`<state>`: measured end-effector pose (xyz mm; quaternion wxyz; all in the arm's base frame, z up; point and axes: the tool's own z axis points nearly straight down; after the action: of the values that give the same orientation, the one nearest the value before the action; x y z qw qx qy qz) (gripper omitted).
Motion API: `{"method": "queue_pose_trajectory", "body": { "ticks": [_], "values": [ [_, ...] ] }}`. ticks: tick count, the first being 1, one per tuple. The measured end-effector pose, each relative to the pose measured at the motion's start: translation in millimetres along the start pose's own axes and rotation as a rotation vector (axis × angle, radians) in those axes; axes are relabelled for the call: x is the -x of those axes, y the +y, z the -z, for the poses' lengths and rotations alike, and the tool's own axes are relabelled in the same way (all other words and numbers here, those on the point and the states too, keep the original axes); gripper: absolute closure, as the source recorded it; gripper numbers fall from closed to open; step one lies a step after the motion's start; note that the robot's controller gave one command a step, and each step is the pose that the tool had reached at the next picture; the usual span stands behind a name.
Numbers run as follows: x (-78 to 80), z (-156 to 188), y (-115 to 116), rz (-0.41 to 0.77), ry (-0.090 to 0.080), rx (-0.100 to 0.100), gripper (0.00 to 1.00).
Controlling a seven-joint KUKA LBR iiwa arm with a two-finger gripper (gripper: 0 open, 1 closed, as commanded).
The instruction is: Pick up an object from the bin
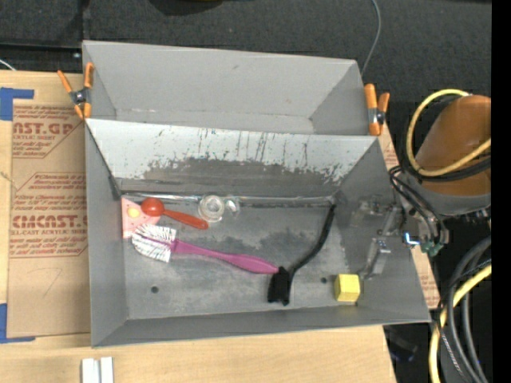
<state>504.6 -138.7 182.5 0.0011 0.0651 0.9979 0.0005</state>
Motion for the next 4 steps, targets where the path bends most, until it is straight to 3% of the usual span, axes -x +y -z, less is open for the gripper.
{"method": "queue_pose_trajectory", "body": {
  "ticks": [1,2,3,4],
  "values": [
    [10.5,-9,22,-0.027,-0.009,-0.001,0.0],
    [9.7,-40,-12,0.33,0.001,-0.001,0.0],
    [-5.7,-76,25,-0.042,-0.009,0.0,0.0],
    [-0.9,-108,63,0.213,-0.004,-0.003,0.0]
  ]
}}
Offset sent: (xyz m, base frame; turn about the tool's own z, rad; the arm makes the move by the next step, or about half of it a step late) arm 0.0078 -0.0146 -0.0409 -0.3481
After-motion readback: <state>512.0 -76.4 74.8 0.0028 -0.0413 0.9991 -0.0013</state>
